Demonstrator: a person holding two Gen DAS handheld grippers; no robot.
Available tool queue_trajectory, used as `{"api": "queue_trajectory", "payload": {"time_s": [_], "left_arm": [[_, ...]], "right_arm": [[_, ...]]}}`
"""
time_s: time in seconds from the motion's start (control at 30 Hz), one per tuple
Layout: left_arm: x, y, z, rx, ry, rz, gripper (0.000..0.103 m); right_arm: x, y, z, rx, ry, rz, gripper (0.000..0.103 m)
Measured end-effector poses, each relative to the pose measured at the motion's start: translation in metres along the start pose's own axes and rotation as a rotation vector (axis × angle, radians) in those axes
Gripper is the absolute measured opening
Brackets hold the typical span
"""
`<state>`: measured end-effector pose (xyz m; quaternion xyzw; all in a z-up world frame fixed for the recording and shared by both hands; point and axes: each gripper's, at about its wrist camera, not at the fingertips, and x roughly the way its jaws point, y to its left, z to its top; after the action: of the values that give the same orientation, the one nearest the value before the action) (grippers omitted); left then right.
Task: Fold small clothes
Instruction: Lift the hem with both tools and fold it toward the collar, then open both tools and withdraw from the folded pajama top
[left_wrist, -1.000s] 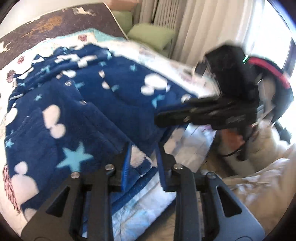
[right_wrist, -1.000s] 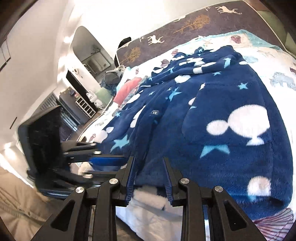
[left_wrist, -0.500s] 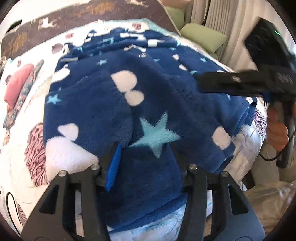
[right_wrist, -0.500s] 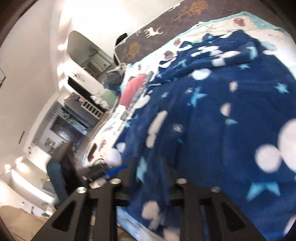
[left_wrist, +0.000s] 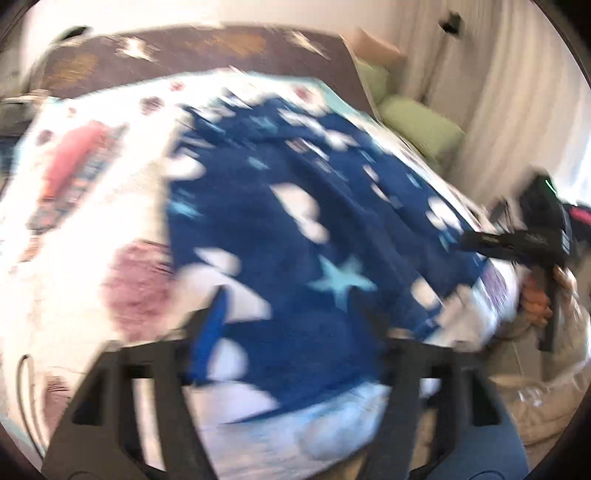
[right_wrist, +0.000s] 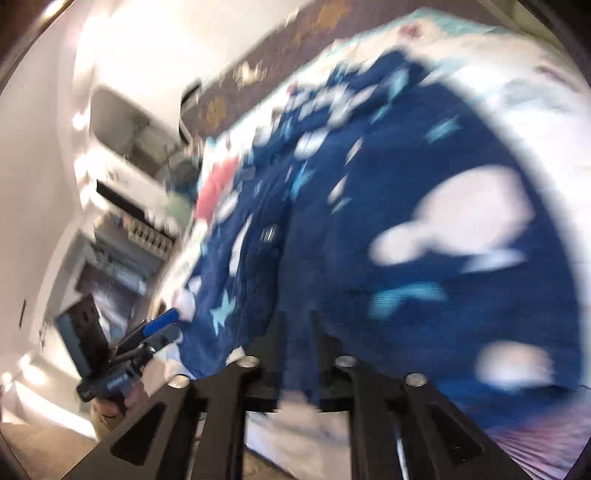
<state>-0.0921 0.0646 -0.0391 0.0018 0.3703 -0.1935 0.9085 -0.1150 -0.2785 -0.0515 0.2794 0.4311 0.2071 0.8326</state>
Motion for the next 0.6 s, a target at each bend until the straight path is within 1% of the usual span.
{"api": "queue_trajectory", "payload": {"time_s": [0.03, 0.07, 0.1, 0.17, 0.27, 0.3, 0.37, 0.5, 0.6], "left_arm": [[-0.006, 0.009, -0.001, -0.021, -0.039, 0.058, 0.096], [-0.008, 0.017, -0.002, -0.035, -0.056, 0.097, 0.096], [-0.005, 0.024, -0.004, -0.046, -0.041, 0.114, 0.096], [0.002, 0.036, -0.010, -0.081, 0.018, 0.139, 0.095], [0.010, 0.044, -0.025, -0.098, 0.071, 0.143, 0.096], [0.010, 0.043, -0.029, -0.093, 0.080, 0.143, 0.095], [0.013, 0.041, -0.036, -0.076, 0.102, 0.143, 0.096], [0.015, 0.032, -0.043, -0.055, 0.123, 0.136, 0.096], [0.011, 0.027, -0.048, -0.048, 0.129, 0.115, 0.095]], "right_arm": [[-0.020, -0.009, -0.001, 0.016, -0.049, -0.018, 0.038], [-0.041, -0.022, -0.003, 0.046, -0.100, -0.054, 0.057], [-0.053, -0.031, -0.004, 0.073, -0.129, -0.079, 0.063], [-0.077, -0.056, -0.008, 0.162, -0.169, -0.130, 0.063], [-0.086, -0.071, -0.018, 0.231, -0.176, -0.176, 0.063], [-0.088, -0.070, -0.022, 0.221, -0.178, -0.211, 0.063], [-0.085, -0.063, -0.024, 0.177, -0.173, -0.254, 0.063], [-0.075, -0.048, -0.023, 0.087, -0.141, -0.291, 0.063], [-0.072, -0.034, -0.027, 0.006, -0.190, -0.376, 0.063]]}}
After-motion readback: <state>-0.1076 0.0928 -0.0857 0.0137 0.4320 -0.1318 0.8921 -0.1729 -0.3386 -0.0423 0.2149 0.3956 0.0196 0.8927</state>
